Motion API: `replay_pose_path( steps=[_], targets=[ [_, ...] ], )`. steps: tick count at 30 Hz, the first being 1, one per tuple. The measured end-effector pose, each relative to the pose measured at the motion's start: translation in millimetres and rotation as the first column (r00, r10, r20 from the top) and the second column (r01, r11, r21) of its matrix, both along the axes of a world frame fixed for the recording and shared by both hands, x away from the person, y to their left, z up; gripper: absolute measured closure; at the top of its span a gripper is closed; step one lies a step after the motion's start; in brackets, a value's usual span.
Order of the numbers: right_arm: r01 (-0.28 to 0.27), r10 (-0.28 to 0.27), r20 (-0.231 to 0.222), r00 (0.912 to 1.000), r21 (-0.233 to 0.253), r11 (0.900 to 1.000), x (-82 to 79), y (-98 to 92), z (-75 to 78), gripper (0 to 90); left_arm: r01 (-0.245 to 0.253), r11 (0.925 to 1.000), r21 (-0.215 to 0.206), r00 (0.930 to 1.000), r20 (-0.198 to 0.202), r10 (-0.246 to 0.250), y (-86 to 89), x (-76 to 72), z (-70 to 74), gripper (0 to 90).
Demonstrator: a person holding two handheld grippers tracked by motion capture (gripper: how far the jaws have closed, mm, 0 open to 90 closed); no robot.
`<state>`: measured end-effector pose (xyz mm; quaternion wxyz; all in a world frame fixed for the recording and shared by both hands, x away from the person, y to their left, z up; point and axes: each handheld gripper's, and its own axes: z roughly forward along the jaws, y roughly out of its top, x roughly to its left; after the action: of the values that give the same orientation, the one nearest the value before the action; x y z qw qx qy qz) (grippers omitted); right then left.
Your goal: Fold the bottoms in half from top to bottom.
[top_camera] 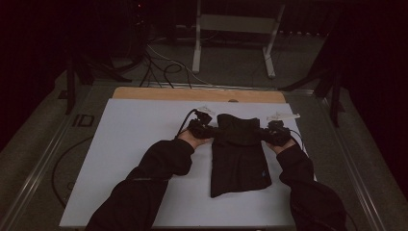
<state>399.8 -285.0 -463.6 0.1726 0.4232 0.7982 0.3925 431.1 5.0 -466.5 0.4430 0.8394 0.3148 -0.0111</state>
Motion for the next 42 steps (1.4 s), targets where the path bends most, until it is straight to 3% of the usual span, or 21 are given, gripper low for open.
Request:
replay_pose_path(
  steps=[21, 42],
  targets=[
    [-0.020, 0.020, 0.022, 0.9996, 0.024, 1.000, -23.5, 0.5, 5.5, 86.8, 0.029, 0.9990, -0.036, 0.9996, 0.001, -0.029, 8.1, -25.1, 4.1, 85.6],
    [-0.045, 0.044, 0.036, 0.9983, 0.028, 0.999, -48.7, 4.9, 16.8, 86.8, 0.044, 0.9984, -0.035, 0.9987, 0.029, -0.043, 12.4, -53.7, 13.6, 85.6]
  ],
)
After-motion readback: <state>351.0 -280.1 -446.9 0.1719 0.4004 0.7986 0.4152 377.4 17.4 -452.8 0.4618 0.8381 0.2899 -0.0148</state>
